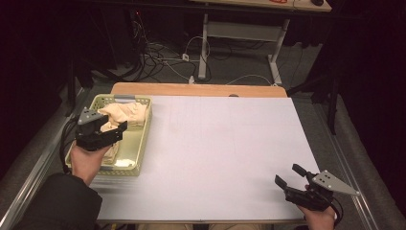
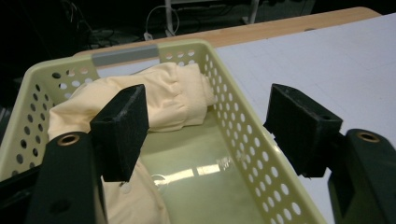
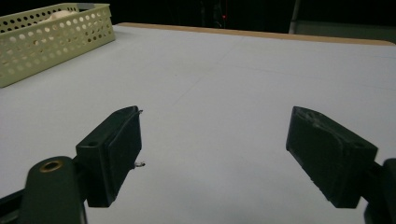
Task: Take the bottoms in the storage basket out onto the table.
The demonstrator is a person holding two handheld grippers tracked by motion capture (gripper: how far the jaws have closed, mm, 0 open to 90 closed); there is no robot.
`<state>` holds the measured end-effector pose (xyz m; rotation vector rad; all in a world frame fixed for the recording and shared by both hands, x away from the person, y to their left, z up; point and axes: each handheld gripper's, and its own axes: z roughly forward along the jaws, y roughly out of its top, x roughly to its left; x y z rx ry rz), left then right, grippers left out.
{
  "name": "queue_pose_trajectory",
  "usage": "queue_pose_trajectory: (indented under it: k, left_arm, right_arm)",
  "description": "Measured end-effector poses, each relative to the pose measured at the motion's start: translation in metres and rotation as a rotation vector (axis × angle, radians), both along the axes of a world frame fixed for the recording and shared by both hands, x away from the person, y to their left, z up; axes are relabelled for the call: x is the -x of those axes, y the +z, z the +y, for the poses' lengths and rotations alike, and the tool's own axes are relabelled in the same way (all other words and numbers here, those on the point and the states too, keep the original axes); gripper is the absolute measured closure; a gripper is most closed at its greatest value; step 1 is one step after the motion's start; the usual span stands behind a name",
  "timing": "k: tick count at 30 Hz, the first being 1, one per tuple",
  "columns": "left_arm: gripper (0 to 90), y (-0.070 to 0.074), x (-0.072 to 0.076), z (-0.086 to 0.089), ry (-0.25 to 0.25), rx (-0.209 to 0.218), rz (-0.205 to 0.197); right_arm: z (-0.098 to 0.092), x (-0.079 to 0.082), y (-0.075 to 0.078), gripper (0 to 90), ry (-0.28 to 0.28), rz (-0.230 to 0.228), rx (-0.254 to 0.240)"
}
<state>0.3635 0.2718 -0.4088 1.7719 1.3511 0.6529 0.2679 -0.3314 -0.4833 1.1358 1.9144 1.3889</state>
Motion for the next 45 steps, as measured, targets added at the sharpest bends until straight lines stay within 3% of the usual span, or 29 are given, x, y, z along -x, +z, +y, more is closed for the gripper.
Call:
queue_pose_trajectory:
  k: [5,9,12,17,20,31,34,45]
  left_arm:
    - [30.3,0.005,-0.013,0.014,0.049,-0.040,0.069]
    - [30.2,0.006,-0.019,0.021,0.061,-0.047,0.102]
    - [29.8,0.002,-0.028,0.028,0.083,-0.041,0.140]
    - [29.2,-0.002,-0.036,0.032,0.105,-0.028,0.160]
    - [29.2,-0.006,-0.041,0.032,0.123,-0.054,0.174]
    - [25.2,-0.018,-0.063,0.040,0.148,-0.078,0.259]
    - [24.3,-0.025,-0.072,0.043,0.162,-0.088,0.303]
    - [24.3,-0.040,-0.086,0.046,0.199,-0.118,0.378]
  right_arm:
    - [0.000,0.000,0.000,18.6,0.000,-0.001,0.001]
    - [0.000,0.000,0.000,18.6,-0.001,0.002,0.003]
    - [0.000,0.000,0.000,18.6,0.002,0.001,0.002]
    - [0.000,0.001,0.001,18.5,0.015,-0.011,-0.005]
    - [0.001,0.000,0.000,18.5,0.018,-0.006,0.000]
    - [0.001,0.001,0.000,18.5,0.014,-0.002,0.004]
    - [0.001,0.000,0.000,18.6,0.013,0.001,0.008]
    - [0.001,0.000,-0.001,18.5,0.017,0.004,0.013]
